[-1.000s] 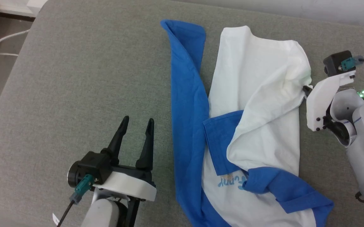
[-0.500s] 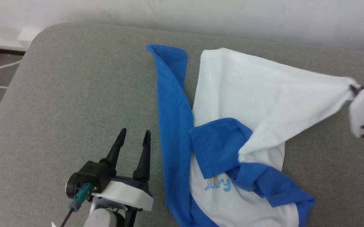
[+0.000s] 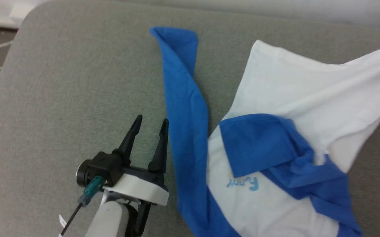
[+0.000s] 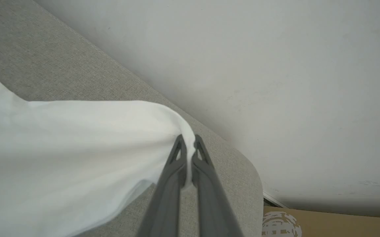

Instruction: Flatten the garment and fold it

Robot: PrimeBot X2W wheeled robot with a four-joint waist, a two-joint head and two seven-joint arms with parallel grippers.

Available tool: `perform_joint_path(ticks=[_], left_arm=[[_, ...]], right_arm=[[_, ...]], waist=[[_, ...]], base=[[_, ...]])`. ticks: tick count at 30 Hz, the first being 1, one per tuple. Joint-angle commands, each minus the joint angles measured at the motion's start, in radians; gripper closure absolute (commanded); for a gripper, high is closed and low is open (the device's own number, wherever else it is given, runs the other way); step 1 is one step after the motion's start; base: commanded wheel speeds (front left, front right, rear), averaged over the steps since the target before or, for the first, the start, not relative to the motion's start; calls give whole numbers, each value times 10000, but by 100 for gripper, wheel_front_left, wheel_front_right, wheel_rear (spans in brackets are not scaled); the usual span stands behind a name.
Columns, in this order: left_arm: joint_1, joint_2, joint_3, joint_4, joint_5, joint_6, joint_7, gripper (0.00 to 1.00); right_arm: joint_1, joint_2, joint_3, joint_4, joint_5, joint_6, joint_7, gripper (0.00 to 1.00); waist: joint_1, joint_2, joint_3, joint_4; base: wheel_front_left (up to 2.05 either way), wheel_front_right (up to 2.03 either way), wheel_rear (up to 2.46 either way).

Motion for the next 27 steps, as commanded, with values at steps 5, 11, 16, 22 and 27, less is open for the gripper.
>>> perform_joint_path(ticks=[5, 11, 16, 22, 27], left_arm=[[-471, -14, -214, -43, -224, 46, -49, 0], [-662, -14, -394, -48, -374, 160, -49, 0], [-683, -14, -335, 14, -371, 241, -49, 0], [-550, -14, -49, 160, -169, 168, -49, 0], [-212, -14, 349, 201, -15, 109, -49, 0]], right_arm=[[-1220, -722, 939, 781, -582, -25, -796, 100], [-2214, -701, 1526, 1811, -1256, -25, -1387, 4], [-2505, 98, 1395, 2791, -1080, -25, -1705, 0], [-2324, 1037, 805, 3621, -352, -25, -2671, 0], [-1911, 1699, 465, 3750, 454, -25, -3730, 0]], waist=[[-1, 0, 1077, 999], [-1, 0, 1297, 1213], [-1, 0, 1095, 998], [-1, 0, 276, 459], [-1, 0, -596, -118]], base=[[0, 0, 0], [0, 0, 0], [0, 0, 0], [0, 0, 0], [0, 0, 0]])
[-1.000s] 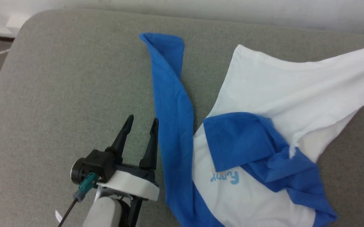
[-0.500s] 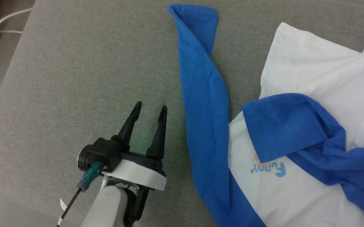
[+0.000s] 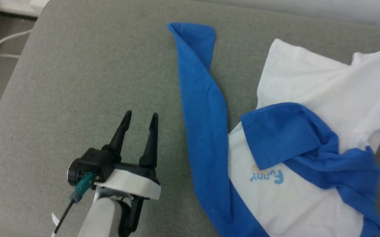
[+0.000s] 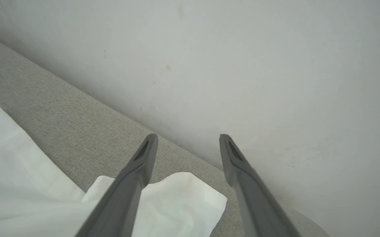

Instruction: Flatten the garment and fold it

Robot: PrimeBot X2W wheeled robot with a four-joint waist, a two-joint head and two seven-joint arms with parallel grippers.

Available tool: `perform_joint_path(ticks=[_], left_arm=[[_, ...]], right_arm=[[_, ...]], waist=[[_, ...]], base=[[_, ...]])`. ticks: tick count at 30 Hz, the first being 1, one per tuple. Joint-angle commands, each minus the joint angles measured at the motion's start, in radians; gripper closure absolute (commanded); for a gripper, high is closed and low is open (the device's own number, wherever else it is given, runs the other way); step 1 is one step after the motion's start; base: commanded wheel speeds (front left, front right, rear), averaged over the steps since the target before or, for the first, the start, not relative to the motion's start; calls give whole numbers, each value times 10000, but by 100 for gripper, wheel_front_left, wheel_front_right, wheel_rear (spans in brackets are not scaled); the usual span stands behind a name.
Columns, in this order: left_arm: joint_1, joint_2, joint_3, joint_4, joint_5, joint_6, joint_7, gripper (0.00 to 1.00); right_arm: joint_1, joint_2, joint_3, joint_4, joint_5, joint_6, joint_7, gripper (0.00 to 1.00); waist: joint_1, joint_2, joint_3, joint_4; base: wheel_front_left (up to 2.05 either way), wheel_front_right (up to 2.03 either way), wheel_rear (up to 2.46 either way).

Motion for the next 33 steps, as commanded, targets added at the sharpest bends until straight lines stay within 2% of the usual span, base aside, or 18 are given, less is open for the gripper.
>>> perform_joint_path(ticks=[1, 9, 17, 21, 26, 33], left_arm=[[210, -16, 124, 32, 81, -77, -47, 0], [913, -16, 683, -27, 205, -159, -47, 0], [1535, -16, 1070, -147, 268, -170, -47, 0], [1765, -16, 1197, -193, 280, -194, -47, 0], [1881, -16, 1212, -155, 298, -242, -47, 0], [1737, -16, 1099, -62, 328, -308, -47, 0]], right_arm=[[273, 172, -90, -41, 298, -23, -258, 0], [2001, 632, -577, -1186, 1840, -23, -1329, 0], [5138, 1129, -1751, -3615, 2694, -23, -1255, 0], [7010, 1694, -2536, -5117, 2664, -23, -392, 0], [9192, 2541, -3385, -6956, 2351, -23, 1596, 0], [10585, 3269, -3712, -8808, 1973, -23, 4023, 0]], waist=[[0, 1, -1054, -912], [0, 1, -2065, -1610], [0, 1, -2689, -2047], [0, 1, -2802, -2184], [0, 1, -2759, -2258], [0, 1, -2468, -2198]], base=[[0, 0, 0], [0, 0, 0], [0, 0, 0], [0, 0, 0], [0, 0, 0], [0, 0, 0]])
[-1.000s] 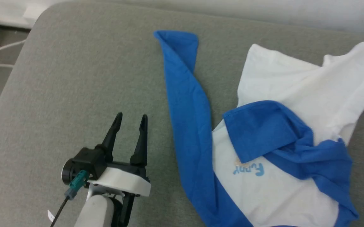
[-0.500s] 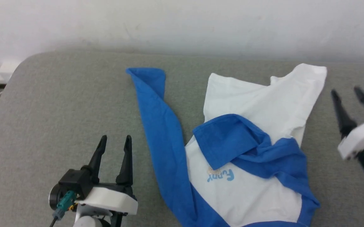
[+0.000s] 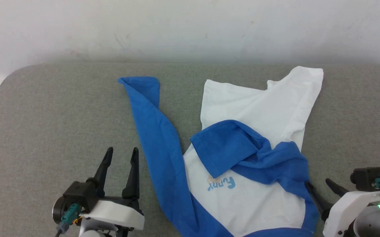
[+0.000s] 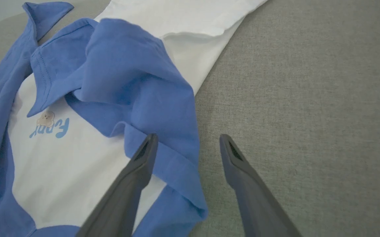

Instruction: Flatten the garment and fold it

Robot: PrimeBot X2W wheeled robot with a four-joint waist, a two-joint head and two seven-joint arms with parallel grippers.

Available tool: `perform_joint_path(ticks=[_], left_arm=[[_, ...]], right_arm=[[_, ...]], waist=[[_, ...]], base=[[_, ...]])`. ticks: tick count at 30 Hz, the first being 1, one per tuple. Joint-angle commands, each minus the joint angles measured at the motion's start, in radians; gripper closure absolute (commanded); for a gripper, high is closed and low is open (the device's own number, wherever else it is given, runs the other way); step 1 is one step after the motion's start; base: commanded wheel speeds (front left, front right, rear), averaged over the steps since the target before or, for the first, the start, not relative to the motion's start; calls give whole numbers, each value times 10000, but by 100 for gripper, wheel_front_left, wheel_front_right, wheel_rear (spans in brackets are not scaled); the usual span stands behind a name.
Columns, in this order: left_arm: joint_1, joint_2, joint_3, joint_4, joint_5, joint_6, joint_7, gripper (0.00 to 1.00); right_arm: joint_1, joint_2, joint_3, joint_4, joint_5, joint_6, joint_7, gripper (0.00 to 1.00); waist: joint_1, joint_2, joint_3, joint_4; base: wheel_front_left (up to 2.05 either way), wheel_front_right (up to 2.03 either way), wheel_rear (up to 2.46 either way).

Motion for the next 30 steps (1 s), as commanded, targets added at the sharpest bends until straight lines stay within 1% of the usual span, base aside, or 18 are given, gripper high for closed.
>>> perform_joint_path(ticks=[1, 5, 11, 12, 13, 14, 18, 20, 23, 26, 30], left_arm=[[-82, -13, -65, 26, 62, -59, -47, 0], [-213, -13, -203, 67, 65, -71, -47, 0], [-281, -13, -175, 99, 98, -63, -47, 0], [-280, -13, -159, 108, 107, -65, -47, 0], [-275, -13, -146, 120, 117, -68, -47, 0], [-269, -13, -134, 130, 124, -69, -47, 0], [-224, -13, -91, 181, 138, -67, -47, 0], [-207, -13, -117, 216, 133, -76, -47, 0], [-146, -13, -163, 245, 103, -68, -47, 0], [-54, -13, -186, 232, 65, -50, -47, 0], [33, -13, -244, 228, 26, -34, -48, 0]], right_arm=[[126, 111, -79, -231, -203, -21, 295, 0], [212, 205, -82, -217, -613, -21, 849, 0], [233, 235, 27, 95, -1041, -21, 1053, 0], [243, 247, 67, 159, -1088, -21, 1080, 50], [252, 272, 81, 216, -1109, -21, 1089, 77], [256, 293, 100, 259, -1117, -21, 1081, 100], [246, 348, 44, 331, -1110, -21, 930, 100], [250, 379, -226, 231, -1198, -21, 782, 100], [358, 503, -890, -173, -1408, -21, 676, 100], [651, 751, -1628, -766, -1772, -21, 919, 100], [1303, 1325, -2521, -1506, -2388, -21, 1687, 100]], waist=[[0, 0, 137, 91], [0, 0, 305, 263], [0, 0, 433, 404], [0, 0, 435, 410], [0, 0, 431, 410], [0, 0, 424, 402], [0, 0, 301, 284], [0, 0, 187, 212], [0, 0, -4, 90], [0, 0, -161, -43], [0, 0, -266, -150]], base=[[0, 0, 0], [0, 0, 0], [0, 0, 0], [0, 0, 0], [0, 0, 0], [0, 0, 0], [0, 0, 0], [0, 0, 0], [0, 0, 0], [0, 0, 0], [0, 0, 0]])
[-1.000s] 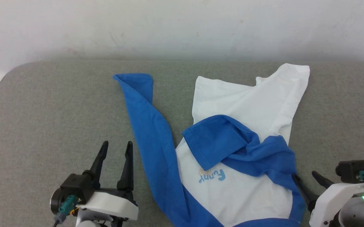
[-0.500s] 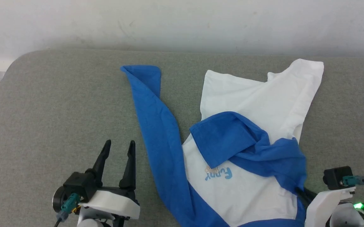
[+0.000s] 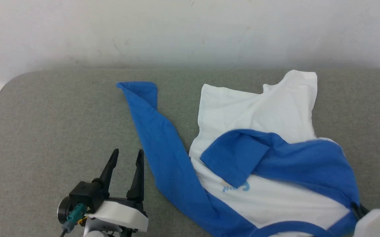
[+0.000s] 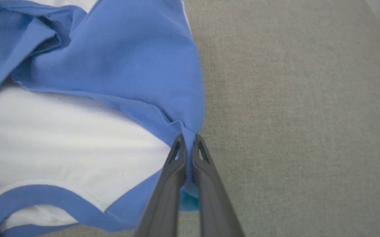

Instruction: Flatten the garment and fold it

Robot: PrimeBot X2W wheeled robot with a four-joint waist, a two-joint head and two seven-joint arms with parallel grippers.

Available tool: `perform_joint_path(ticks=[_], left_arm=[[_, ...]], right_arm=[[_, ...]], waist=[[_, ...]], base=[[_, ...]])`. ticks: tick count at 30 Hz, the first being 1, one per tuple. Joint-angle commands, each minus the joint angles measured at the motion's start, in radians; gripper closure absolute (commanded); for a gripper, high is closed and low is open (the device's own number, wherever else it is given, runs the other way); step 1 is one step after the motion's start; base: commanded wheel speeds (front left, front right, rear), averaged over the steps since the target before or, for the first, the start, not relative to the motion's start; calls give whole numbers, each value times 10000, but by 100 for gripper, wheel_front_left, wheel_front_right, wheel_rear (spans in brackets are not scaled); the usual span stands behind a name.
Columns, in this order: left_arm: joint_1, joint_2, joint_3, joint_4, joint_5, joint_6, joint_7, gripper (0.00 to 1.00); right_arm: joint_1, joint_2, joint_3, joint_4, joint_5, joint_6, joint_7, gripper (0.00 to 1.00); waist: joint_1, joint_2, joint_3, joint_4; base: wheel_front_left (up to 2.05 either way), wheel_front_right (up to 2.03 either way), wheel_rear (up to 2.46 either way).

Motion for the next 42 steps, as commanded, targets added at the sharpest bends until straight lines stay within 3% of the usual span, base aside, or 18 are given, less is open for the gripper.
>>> perform_joint_path(ticks=[1, 4, 8, 9, 10, 17, 26, 31, 37, 42], left_arm=[[106, -11, -28, 5, 5, -16, -48, 0], [104, -11, -96, 7, -32, 2, -48, 0], [88, -11, -156, 17, -79, 3, -48, 0], [71, -11, -161, 19, -85, 3, -48, 0], [49, -11, -169, 26, -87, 2, -48, 0], [-9, -11, -132, 82, -40, -15, -48, 0], [-357, -5, -234, 806, 117, -90, 61, 0], [-1379, 99, -149, 1896, 96, 261, 1594, 0], [-2683, 589, 78, 3128, 378, 1059, 3806, 0], [-3144, 790, 25, 3754, 290, 1078, 5395, 0]], right_arm=[[268, 170, -231, -190, -187, -23, 191, 100], [704, 591, -1022, -476, -514, -23, 842, 100], [918, 792, -1285, -612, -641, -23, 1263, 100], [896, 808, -1184, -577, -621, -23, 1230, 37], [843, 819, -1137, -527, -609, -23, 1151, 0], [21, 804, -348, -814, -245, -23, -723, 0], [-629, 76, 897, -1725, 78, -23, -3789, 0], [-846, 90, 1209, -1877, -32, -23, -4663, 0], [-941, 75, 1634, -1941, -58, -23, -5059, 0], [-1015, 113, 1804, -1756, -78, -23, -5249, 0]], waist=[[0, -1, -60, -73], [0, -1, -64, -88], [0, -1, 16, -95], [0, -1, 49, -95], [0, -1, 78, -91], [0, -1, 127, -157], [0, -1, 152, -531], [0, -1, 589, -885], [0, -1, 1129, -1260], [0, -1, 1375, -1425]], base=[[0, 0, 0], [0, 0, 0], [0, 0, 0], [0, 0, 0], [0, 0, 0], [0, 0, 0], [0, 0, 0], [0, 0, 0], [0, 0, 0], [0, 0, 0]])
